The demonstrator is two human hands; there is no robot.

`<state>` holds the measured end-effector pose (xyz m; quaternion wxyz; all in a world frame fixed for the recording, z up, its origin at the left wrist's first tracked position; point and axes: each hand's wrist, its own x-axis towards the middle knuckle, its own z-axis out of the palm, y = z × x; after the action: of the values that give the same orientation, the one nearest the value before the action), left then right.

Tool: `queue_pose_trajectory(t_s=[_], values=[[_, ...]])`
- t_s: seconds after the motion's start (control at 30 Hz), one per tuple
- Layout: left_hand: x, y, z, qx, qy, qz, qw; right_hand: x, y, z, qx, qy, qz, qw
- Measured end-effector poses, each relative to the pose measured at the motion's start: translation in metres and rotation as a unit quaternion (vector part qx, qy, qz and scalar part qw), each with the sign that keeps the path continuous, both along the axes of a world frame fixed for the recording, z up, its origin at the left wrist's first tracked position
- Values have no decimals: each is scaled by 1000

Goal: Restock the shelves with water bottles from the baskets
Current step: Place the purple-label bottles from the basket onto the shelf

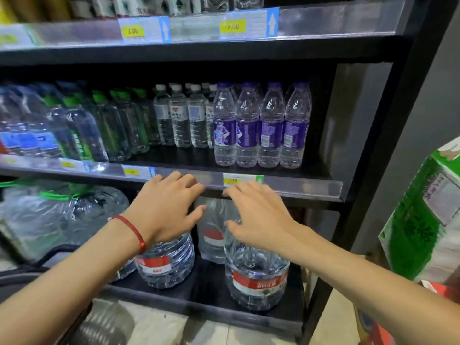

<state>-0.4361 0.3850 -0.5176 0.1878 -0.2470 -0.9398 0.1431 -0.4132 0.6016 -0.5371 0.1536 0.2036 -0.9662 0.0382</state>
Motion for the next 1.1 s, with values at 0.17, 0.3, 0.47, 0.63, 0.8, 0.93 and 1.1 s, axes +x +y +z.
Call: queue_pose_trajectory(t_s=[0.17, 0.3, 0.47, 0.63, 0.8, 0.93, 1.1], values=[[43, -52, -27, -28, -5, 51, 998, 14, -50, -35, 23, -60, 92, 994], [76, -100, -42, -58, -54, 105, 991, 24, -92, -56, 28, -73, 156, 985], [105, -157, -61, -65, -80, 164, 981, 34, -143, -73, 24, -77, 203, 976], [139, -216, -89, -56, -91, 214, 971, 41, -196, -87, 51, -76, 245, 965], [172, -286, -111, -19, -108, 272, 956, 46, -265, -101, 58, -75, 271, 958], [189, -335, -137, -16, -108, 284, 953, 58, -320, -116, 72, -74, 296, 950], [200, -391, -173, 7, -84, 285, 955, 58, -390, -143, 99, -68, 304, 945]])
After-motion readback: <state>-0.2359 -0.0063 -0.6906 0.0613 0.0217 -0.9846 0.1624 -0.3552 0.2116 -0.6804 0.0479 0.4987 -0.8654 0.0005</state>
